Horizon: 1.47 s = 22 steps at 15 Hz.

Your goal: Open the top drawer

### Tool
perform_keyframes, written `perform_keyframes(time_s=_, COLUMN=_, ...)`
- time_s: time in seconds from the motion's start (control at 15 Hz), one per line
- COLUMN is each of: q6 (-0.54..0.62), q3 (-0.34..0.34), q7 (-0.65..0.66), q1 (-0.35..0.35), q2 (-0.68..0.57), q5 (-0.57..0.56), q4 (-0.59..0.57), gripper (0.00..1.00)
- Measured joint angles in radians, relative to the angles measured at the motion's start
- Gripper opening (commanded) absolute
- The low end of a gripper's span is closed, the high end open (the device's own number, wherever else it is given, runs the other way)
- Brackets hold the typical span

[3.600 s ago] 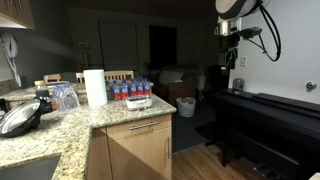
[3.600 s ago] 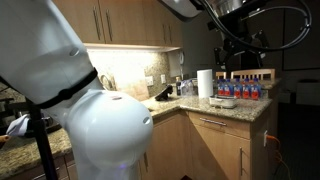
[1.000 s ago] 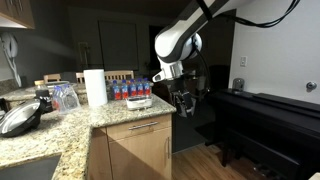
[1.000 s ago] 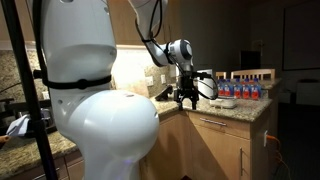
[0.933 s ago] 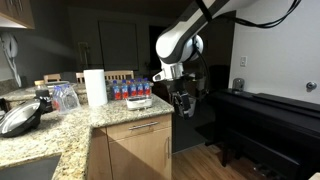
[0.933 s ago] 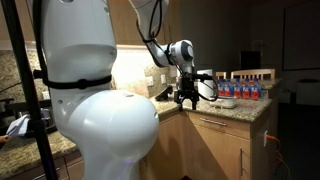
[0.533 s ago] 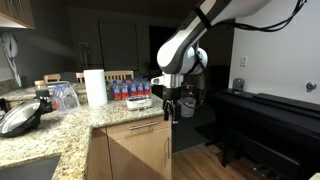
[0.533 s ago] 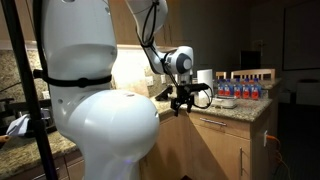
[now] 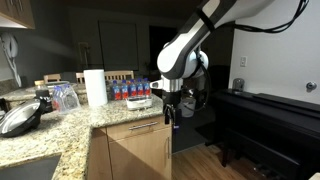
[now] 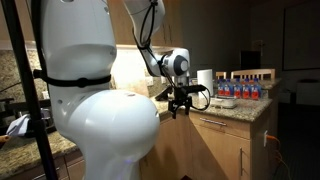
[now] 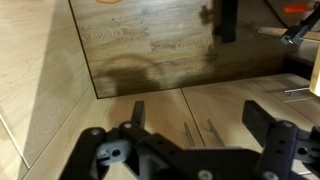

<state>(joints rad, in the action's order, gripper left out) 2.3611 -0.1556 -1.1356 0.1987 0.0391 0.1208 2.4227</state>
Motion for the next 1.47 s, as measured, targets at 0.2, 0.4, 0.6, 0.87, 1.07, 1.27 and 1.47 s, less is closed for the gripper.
perform_keyframes(time_s=0.2, q6=0.047, q3=-0.021, q7=0.07, q1=0.005, q2=-0.022, q5=-0.054, q4=0.037, gripper=1.0)
perform_keyframes(time_s=0.4, q6=0.093, q3=-0.035, q7=0.081, q1=0.015, q2=-0.043, q5=-0.06, q4=0.058, gripper=1.0)
perform_keyframes(time_s=0.6, q6=0.153, q3=-0.043, q7=0.088, q1=0.016, q2=-0.054, q5=-0.102, q4=0.066, gripper=1.0)
perform_keyframes(time_s=0.87, q6=0.244, q3=-0.042, q7=0.172, q1=0.015, q2=-0.057, q5=-0.227, q4=0.077, gripper=1.0)
perform_keyframes(time_s=1.07, q6=0.302, q3=-0.039, q7=0.254, q1=0.014, q2=-0.057, q5=-0.29, q4=0.082, gripper=1.0)
perform_keyframes(time_s=1.27, q6=0.415, q3=-0.034, q7=0.328, q1=0.013, q2=-0.058, q5=-0.33, q4=0.095, gripper=1.0)
perform_keyframes(time_s=1.47, q6=0.485, q3=0.011, q7=0.459, q1=0.0, q2=-0.113, q5=-0.527, q4=0.069, gripper=1.0)
